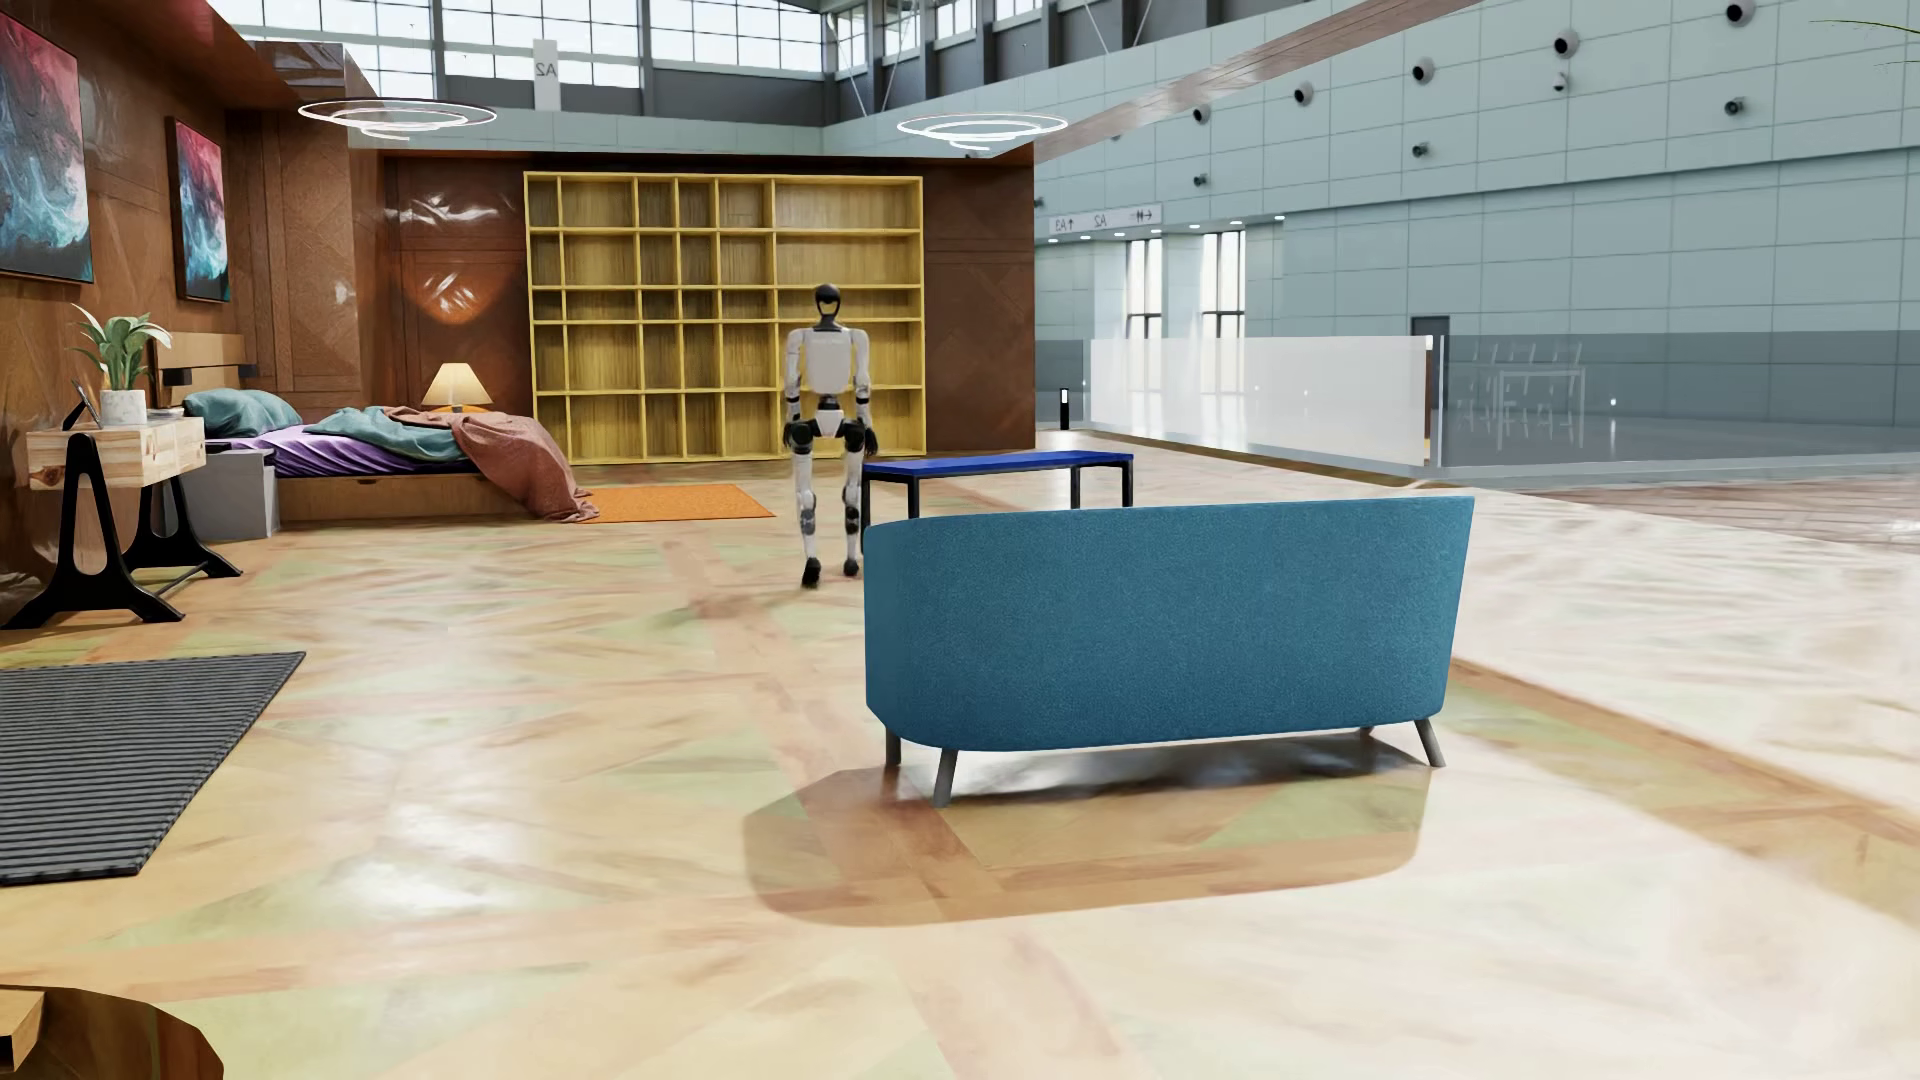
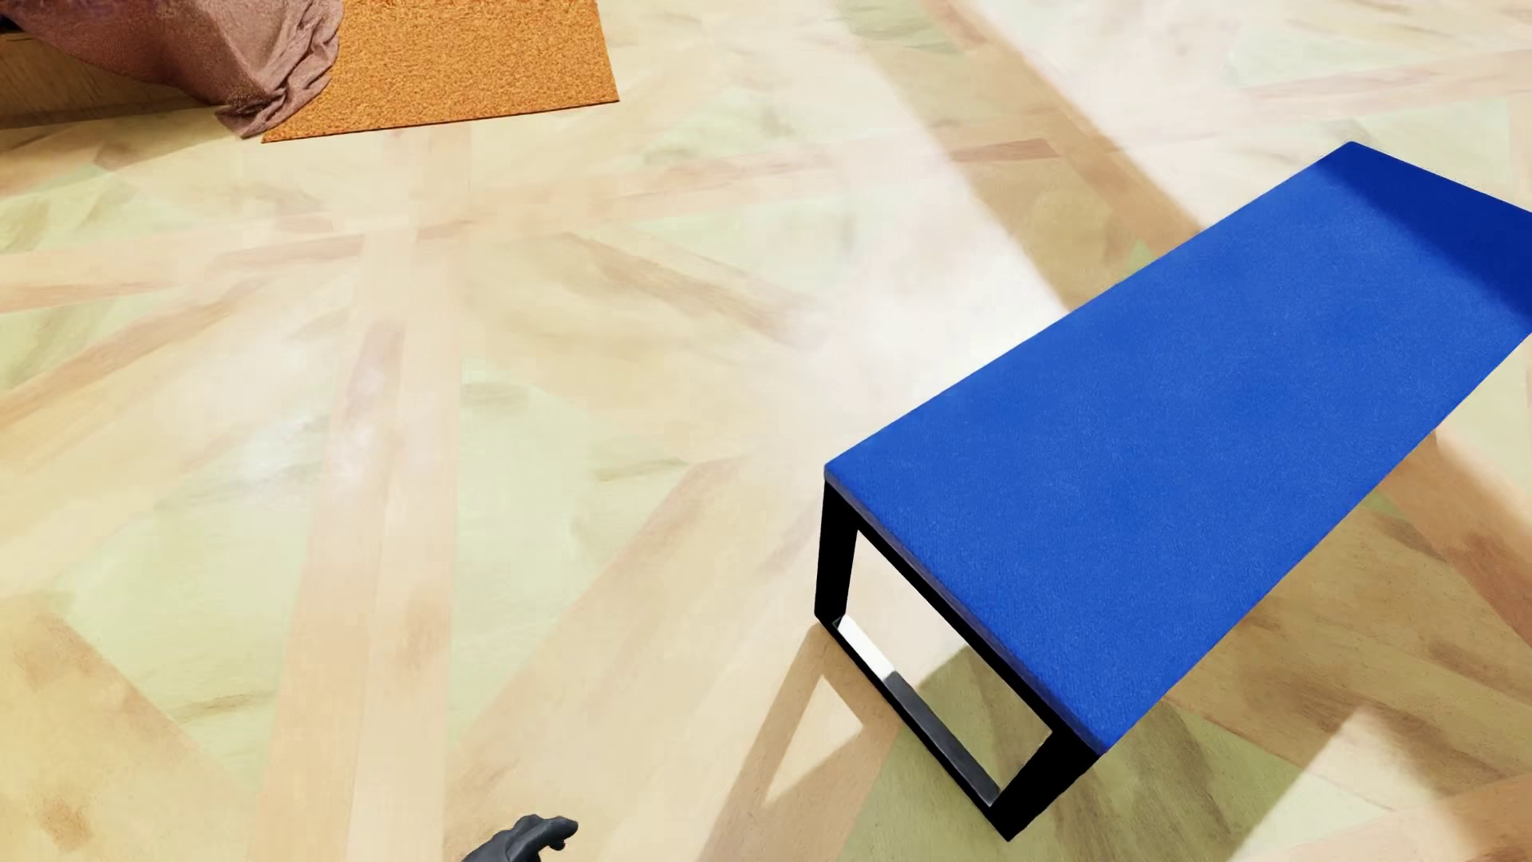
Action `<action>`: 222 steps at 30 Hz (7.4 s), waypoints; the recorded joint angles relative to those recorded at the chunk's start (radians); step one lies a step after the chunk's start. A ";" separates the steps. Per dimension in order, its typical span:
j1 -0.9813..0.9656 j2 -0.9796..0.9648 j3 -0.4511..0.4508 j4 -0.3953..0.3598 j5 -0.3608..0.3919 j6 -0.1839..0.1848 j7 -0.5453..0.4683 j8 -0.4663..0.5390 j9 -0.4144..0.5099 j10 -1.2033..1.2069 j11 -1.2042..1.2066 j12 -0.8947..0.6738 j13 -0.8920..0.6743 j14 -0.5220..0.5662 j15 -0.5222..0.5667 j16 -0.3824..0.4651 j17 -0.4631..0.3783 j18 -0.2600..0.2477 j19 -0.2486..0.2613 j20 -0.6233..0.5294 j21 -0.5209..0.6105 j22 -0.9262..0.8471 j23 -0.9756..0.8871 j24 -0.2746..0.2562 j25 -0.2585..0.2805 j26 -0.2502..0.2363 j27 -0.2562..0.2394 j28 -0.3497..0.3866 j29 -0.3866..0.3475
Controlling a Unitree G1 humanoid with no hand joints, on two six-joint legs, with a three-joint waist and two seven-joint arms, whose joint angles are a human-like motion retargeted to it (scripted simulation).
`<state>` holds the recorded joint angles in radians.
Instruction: Head to the sofa
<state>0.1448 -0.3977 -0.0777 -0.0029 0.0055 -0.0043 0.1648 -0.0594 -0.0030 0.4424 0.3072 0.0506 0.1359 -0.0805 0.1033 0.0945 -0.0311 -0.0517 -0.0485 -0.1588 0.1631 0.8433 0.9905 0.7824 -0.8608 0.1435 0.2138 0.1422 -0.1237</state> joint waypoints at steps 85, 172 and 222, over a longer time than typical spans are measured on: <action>-0.252 0.250 0.090 0.162 -0.374 -0.108 0.324 -0.513 -0.032 -0.116 0.142 0.041 -0.104 -0.028 -0.234 0.047 -0.092 -0.032 0.095 0.060 0.112 0.022 -0.251 0.037 0.013 -0.008 -0.084 -0.007 -0.012; -0.365 -0.024 0.098 -0.124 -0.142 -0.108 0.059 0.060 0.014 -0.010 0.963 0.007 -0.109 -0.132 -0.051 -0.036 -0.118 0.111 0.115 0.116 0.172 -0.004 -0.065 0.057 0.032 -0.053 -0.033 0.039 -0.053; -0.073 -0.141 0.029 -0.201 -0.083 -0.095 -0.050 0.018 -0.001 -0.151 -0.089 -0.101 0.014 -0.166 -0.100 -0.013 -0.151 0.098 0.103 0.038 0.069 -0.035 -0.144 0.070 0.112 -0.079 -0.035 0.012 -0.089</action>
<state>0.0713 -0.5384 -0.0484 -0.2037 -0.0772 -0.0994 0.1150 -0.0416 -0.0042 0.2912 0.2183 -0.0500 0.1500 -0.2464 0.0034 0.0817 -0.1819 0.0462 0.0549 -0.1213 0.2323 0.8083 0.8463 0.8526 -0.7491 0.0645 0.1786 0.1539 -0.2128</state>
